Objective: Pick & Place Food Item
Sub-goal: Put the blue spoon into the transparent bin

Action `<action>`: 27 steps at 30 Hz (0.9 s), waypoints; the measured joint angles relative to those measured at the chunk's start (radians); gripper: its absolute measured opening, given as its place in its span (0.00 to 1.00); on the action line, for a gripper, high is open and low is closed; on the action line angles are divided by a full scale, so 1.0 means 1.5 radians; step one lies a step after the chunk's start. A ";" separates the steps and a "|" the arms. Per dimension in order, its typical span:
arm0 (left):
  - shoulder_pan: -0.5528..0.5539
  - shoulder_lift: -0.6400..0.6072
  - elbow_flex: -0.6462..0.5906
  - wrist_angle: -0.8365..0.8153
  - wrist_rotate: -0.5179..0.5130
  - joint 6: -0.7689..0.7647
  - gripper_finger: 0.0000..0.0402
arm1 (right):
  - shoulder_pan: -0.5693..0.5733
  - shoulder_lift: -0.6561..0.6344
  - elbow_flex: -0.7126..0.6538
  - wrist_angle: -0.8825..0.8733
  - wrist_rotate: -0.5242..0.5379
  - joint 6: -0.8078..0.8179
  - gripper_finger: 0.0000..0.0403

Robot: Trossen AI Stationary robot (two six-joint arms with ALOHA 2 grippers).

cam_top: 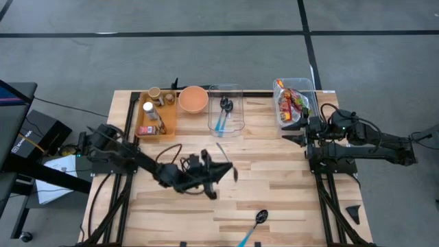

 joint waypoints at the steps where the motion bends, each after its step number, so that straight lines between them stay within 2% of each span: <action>1: 0.013 0.010 0.000 0.036 0.015 0.001 0.01 | 0.001 0.001 0.000 0.001 -0.002 -0.007 0.33; 7: 0.101 0.060 0.000 0.163 0.103 -0.050 0.01 | 0.046 0.015 -0.051 0.129 -0.061 -0.082 0.33; 13: 0.167 0.066 0.035 0.178 0.172 -0.094 0.01 | 0.102 0.047 -0.096 0.305 -0.067 -0.191 0.33; 18: 0.175 0.066 0.098 0.178 0.237 -0.103 0.01 | 0.139 0.082 -0.112 0.338 -0.046 -0.344 0.33; 21: 0.168 0.066 0.128 0.172 0.257 -0.089 0.01 | 0.164 0.140 -0.112 0.379 -0.046 -0.439 0.33; 23: 0.163 0.066 0.137 0.172 0.263 -0.086 0.01 | 0.182 0.184 -0.114 0.429 -0.030 -0.483 0.33; 27: 0.158 0.069 0.141 0.171 0.277 -0.086 0.01 | 0.223 0.275 -0.113 0.581 0.049 -0.560 0.33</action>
